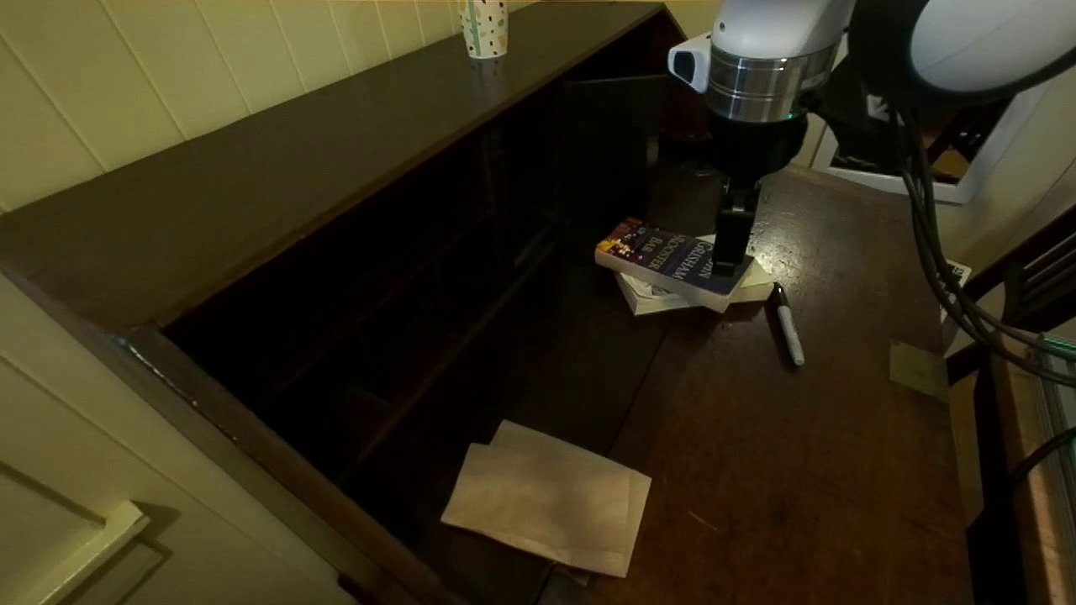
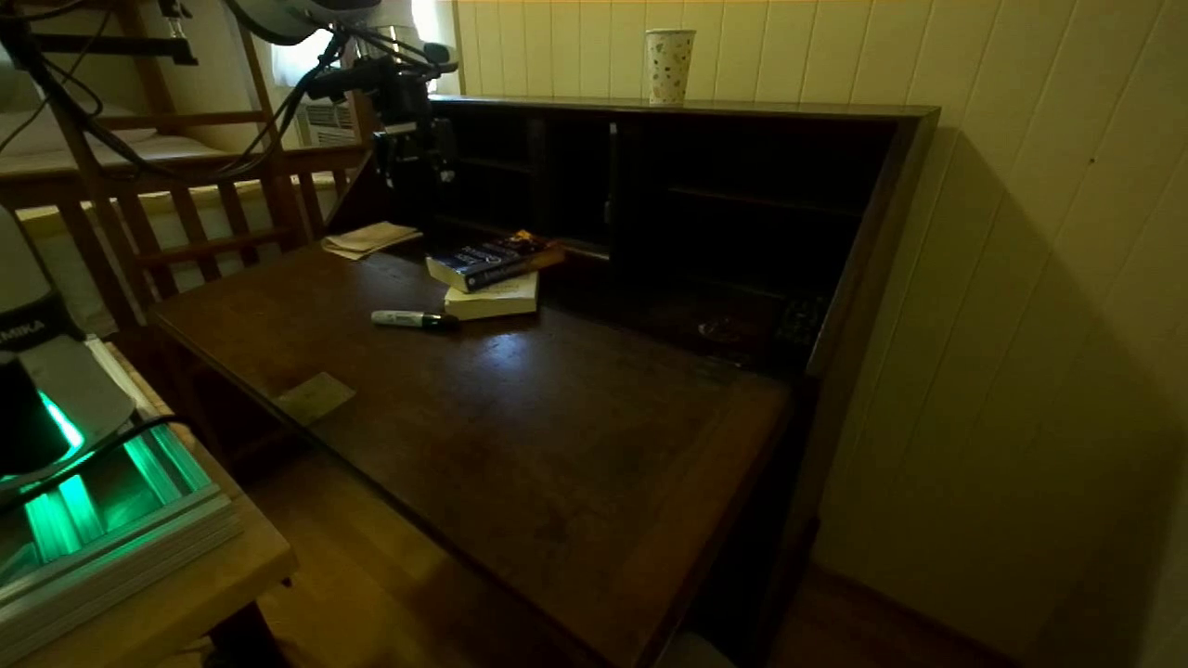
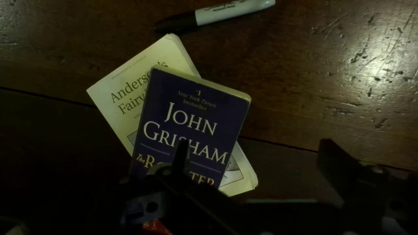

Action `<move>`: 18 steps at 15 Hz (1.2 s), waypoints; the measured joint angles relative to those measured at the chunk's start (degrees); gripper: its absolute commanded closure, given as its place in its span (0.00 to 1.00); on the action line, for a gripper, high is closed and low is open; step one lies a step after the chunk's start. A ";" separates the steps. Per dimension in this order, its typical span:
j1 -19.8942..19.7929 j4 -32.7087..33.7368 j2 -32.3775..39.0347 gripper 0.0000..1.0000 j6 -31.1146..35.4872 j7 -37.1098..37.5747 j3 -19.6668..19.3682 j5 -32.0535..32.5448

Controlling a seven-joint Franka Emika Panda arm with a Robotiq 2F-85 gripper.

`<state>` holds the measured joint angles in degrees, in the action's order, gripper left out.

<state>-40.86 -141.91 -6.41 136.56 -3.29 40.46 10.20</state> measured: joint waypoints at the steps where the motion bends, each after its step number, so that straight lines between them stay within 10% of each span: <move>1: 4.39 -0.26 0.25 0.00 0.44 0.22 -4.24 0.87; 8: 28.70 -3.25 1.10 0.00 5.09 6.14 -25.98 9.43; 18: 36.13 -4.74 5.37 0.00 5.01 24.89 -32.87 28.35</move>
<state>-4.73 -146.65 -1.04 141.57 21.60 7.59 38.55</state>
